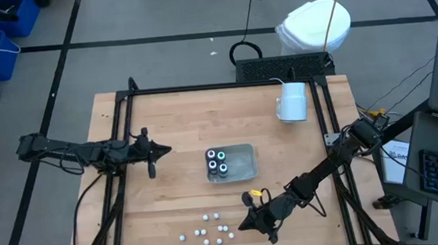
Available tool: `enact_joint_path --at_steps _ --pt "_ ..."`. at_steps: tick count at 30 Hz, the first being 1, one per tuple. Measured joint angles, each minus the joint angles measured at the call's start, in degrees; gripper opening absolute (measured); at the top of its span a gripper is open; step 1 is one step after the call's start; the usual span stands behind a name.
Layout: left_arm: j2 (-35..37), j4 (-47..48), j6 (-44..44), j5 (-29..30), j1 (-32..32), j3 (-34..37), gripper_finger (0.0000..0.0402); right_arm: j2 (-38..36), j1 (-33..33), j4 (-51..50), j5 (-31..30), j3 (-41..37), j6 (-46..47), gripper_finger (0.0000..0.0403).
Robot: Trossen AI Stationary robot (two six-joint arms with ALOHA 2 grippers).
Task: Pick & Place food coloring
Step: Put the small black food coloring into the gray bin
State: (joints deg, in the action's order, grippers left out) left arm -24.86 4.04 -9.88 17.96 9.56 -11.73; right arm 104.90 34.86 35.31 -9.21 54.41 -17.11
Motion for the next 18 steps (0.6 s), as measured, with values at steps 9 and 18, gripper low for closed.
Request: enact_joint_path --at_steps 9,18 --pt "-5.4 -6.4 -3.8 -12.1 5.3 0.0 0.0024 0.0 0.0 -1.1 0.0 0.0 0.1 0.0000" --pt "-15.5 -17.5 -7.4 -13.4 15.4 0.0 0.0024 0.0 0.0 -0.8 0.3 -1.0 4.3 0.0000"
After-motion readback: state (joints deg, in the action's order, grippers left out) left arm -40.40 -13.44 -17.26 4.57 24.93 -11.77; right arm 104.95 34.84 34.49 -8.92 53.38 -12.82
